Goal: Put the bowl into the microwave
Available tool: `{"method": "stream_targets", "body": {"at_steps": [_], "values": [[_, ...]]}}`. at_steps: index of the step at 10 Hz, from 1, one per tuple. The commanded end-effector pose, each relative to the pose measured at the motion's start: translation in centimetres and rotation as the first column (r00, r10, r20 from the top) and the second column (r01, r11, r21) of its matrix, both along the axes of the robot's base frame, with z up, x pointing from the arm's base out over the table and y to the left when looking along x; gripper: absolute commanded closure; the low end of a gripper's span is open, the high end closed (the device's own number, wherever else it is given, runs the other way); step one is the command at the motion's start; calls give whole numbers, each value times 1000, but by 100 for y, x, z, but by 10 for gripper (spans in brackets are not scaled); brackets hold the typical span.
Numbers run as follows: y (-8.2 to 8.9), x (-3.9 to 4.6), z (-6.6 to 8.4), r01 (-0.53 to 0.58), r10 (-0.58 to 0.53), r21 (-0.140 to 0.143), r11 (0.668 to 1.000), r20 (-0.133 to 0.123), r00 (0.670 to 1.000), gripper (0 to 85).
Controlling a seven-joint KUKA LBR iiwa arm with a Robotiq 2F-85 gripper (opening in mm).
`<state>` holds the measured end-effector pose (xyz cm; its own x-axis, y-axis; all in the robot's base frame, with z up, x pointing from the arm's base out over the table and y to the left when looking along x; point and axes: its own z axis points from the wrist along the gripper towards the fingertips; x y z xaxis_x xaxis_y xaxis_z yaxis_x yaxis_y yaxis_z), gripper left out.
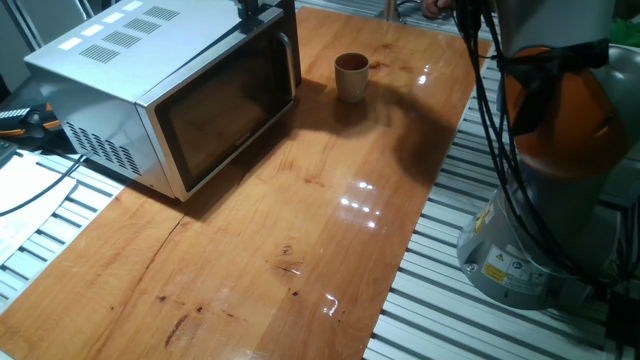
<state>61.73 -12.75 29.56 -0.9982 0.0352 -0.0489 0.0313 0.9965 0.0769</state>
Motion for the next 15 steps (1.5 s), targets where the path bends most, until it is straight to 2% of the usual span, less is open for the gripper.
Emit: {"method": "stream_targets", "body": {"at_steps": [1,5,7,9,11,15], "values": [[11,7,0,0,0,0,1000,1,1000,510],[-56,-57,-5,0,0,8,1000,-1,1000,510],[-81,-115,-14,3,-3,2,1000,-4,1000,510],[-86,-127,-23,5,-5,-11,1000,-2,1000,510],[-104,-140,-31,-1,1,-17,1000,-16,1000,510],[-97,-275,-34,7,-9,-35,999,-53,999,510]]}}
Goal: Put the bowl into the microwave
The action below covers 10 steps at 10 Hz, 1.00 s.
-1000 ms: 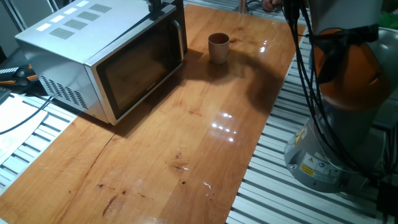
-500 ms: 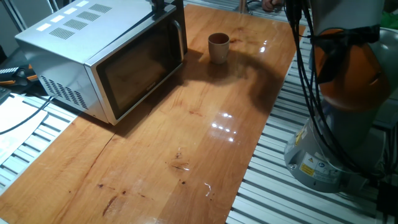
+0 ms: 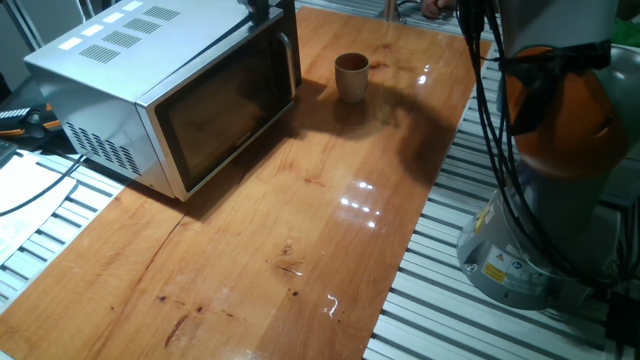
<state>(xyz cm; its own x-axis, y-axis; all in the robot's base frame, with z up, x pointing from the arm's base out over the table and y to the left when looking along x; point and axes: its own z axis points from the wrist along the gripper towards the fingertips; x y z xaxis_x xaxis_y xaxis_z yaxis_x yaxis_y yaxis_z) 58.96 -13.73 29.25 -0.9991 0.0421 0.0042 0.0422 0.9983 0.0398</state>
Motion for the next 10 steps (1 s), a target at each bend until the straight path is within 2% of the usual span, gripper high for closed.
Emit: {"method": "stream_targets", "body": {"at_steps": [1,3,4,6,7,8,9,10], "values": [[-1,-3,5,2,-2,0,1000,-2,1000,510],[-6,58,45,0,0,20,1000,-8,1000,510],[37,77,63,15,-15,18,1000,-9,1000,510],[61,77,77,39,-39,14,999,19,999,510],[38,74,67,39,-39,19,999,14,999,510],[41,71,73,55,-56,38,998,26,998,510],[48,72,92,71,-70,-6,997,40,997,510],[46,77,82,88,-88,-12,996,7,996,510]]}}
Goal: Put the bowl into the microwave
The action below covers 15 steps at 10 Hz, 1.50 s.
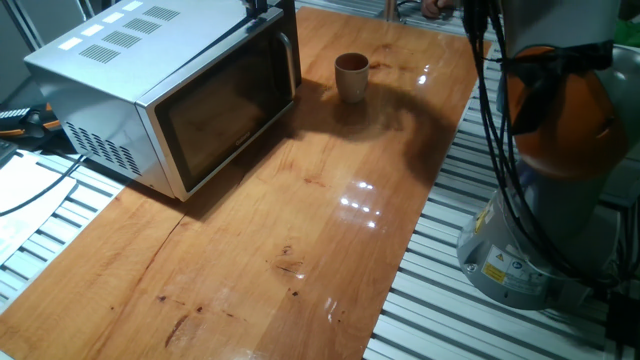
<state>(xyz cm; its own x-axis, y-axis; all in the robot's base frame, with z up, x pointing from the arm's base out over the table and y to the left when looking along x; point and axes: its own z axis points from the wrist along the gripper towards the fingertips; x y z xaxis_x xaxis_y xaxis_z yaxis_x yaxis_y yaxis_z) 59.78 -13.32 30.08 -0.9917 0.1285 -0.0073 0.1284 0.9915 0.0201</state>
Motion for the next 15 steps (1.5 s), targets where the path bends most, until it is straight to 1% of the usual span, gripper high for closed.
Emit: {"method": "stream_targets", "body": {"at_steps": [1,2,3,4,5,6,7,8,9,10,11,12,13,14,15], "values": [[-3,26,-12,4,-4,-31,1000,-19,1000,510],[25,94,-73,-1,-3,-76,997,-52,999,510],[60,142,-94,-9,3,-124,992,-45,999,510],[127,195,-100,25,-29,-136,990,-24,999,510],[152,242,-129,34,-38,-131,991,-25,999,510],[209,318,-153,56,-59,-128,990,-20,998,510],[259,370,-182,44,-46,-163,986,-10,999,510],[333,418,-223,47,-47,-138,989,4,999,510],[388,462,-263,44,-44,-139,989,1,999,510],[393,464,-268,39,-41,-132,990,-6,999,510],[393,464,-268,27,-31,-110,994,-39,999,510],[393,464,-268,19,-23,-98,995,-41,999,510],[393,464,-268,11,-16,-104,995,-45,999,510],[393,464,-268,15,-24,-103,995,-83,996,510],[393,464,-268,24,-32,-99,995,-79,996,510]]}}
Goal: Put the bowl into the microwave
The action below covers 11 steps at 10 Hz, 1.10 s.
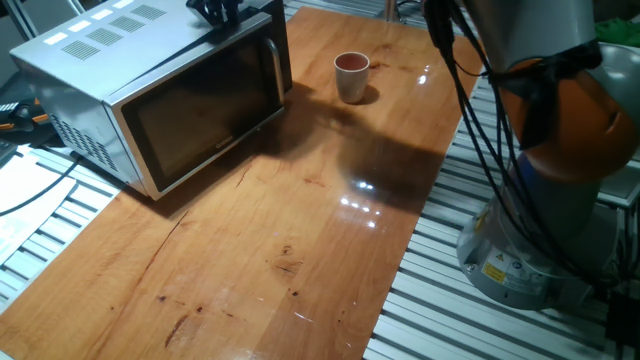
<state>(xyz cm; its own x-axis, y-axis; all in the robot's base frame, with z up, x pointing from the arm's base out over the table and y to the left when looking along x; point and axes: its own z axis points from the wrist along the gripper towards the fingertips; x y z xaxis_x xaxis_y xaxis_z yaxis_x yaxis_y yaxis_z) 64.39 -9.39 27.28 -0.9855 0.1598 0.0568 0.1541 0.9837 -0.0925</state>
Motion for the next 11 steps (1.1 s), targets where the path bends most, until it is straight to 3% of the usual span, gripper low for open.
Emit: {"method": "stream_targets", "body": {"at_steps": [1,6,7,9,11], "values": [[-1,2,12,1,-1,-3,1000,4,1000,510],[-1,2,12,18,-18,-10,1000,-41,999,510],[-1,2,12,26,-27,-10,1000,-68,997,510],[-1,2,12,44,-42,16,999,-98,994,510],[-1,2,12,58,-55,24,998,-110,992,510]]}}
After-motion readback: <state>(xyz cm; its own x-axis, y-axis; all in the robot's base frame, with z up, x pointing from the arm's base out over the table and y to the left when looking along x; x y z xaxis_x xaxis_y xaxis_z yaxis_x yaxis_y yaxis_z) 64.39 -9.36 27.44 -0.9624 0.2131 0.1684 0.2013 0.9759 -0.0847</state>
